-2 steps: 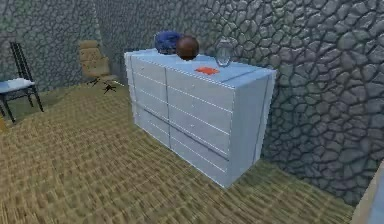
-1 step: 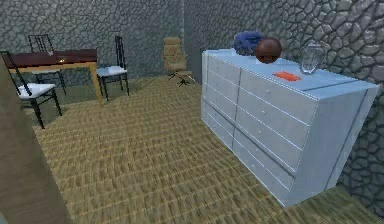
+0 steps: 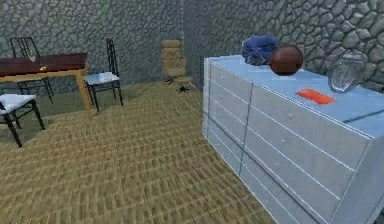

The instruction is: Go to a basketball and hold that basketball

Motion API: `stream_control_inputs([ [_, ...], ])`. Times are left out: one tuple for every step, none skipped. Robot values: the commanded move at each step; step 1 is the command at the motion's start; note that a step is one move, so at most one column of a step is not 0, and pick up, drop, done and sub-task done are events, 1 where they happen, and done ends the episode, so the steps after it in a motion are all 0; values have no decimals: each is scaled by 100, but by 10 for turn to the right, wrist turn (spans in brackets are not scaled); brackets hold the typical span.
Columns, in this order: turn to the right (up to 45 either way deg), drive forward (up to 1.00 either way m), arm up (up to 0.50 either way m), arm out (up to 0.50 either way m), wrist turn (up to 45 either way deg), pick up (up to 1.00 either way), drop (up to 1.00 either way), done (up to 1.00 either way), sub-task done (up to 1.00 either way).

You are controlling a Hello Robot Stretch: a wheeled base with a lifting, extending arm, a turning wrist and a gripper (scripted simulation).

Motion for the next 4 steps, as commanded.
stream_control_inputs([
  [30,0,0,0,0,0,0,0,0],
  [0,95,0,0,0,0,0,0,0],
  [-420,0,0,0,0,0,0,0,0],
  [0,0,50,0,0,0,0,0,0],
])
